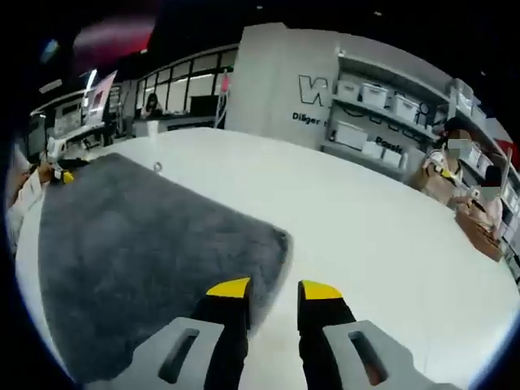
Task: Open the folded towel by lifting each exposed corner and separating the folded layers until the towel lies flat within the target outline without major curled edges
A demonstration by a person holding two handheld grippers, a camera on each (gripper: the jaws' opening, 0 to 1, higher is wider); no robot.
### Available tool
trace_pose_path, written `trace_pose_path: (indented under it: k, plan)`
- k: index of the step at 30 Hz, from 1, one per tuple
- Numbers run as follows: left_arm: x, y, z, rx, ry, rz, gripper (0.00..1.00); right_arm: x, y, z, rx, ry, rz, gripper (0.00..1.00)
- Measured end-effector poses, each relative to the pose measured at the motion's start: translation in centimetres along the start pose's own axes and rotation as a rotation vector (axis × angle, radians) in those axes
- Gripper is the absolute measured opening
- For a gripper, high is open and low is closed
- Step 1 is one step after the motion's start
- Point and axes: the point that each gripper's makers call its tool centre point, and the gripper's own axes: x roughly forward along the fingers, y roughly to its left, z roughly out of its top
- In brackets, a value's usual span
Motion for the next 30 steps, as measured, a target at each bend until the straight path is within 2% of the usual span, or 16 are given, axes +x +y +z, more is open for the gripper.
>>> trace_pose_path:
  k: [2,6,14,15,17,20,22,25,26,27,28,30]
  plan:
    - [0.0,0.0,0.0,0.0,0.0,0.0,0.93,0.5,-0.2,-0.7,0.028,0.016,-0.002,0.14]
    - [0.0,0.0,0.0,0.0,-0.001,0.0,0.93,1.0,-0.2,-1.9,0.028,0.056,-0.021,0.1]
    - [0.0,0.1,0.0,0.0,-0.001,0.0,0.93,1.2,0.6,-2.2,0.063,0.048,0.018,0.08]
    - [0.0,0.1,0.0,0.0,-0.001,0.0,0.93,1.3,0.6,-2.7,0.033,0.076,0.017,0.08]
    - [0.0,0.2,0.0,0.0,-0.001,0.0,0.93,1.3,0.6,-2.3,-0.014,0.067,0.007,0.08]
    - [0.0,0.2,0.0,0.0,-0.001,0.001,0.93,1.0,0.1,-2.5,-0.116,0.116,-0.035,0.09]
    - [0.0,0.3,0.0,0.0,-0.001,0.001,0.93,1.1,0.2,-2.4,-0.13,0.121,-0.036,0.09]
    - [0.0,0.3,0.0,0.0,-0.002,0.001,0.93,1.1,-0.4,-2.4,-0.216,0.151,-0.084,0.06]
    - [0.0,0.3,0.0,0.0,-0.001,0.001,0.93,1.0,-0.9,-2.6,-0.24,0.172,-0.109,0.02]
    - [0.0,0.3,0.0,0.0,-0.001,0.001,0.93,0.6,-2.3,-3.9,-0.3,0.272,-0.173,0.0]
    - [0.0,0.3,0.0,0.0,-0.001,0.001,0.93,0.8,-3.1,-3.4,-0.354,0.255,-0.211,0.0]
    - [0.0,0.3,0.0,0.0,-0.001,0.001,0.93,1.4,-2.6,-3.7,-0.294,0.219,-0.191,0.0]
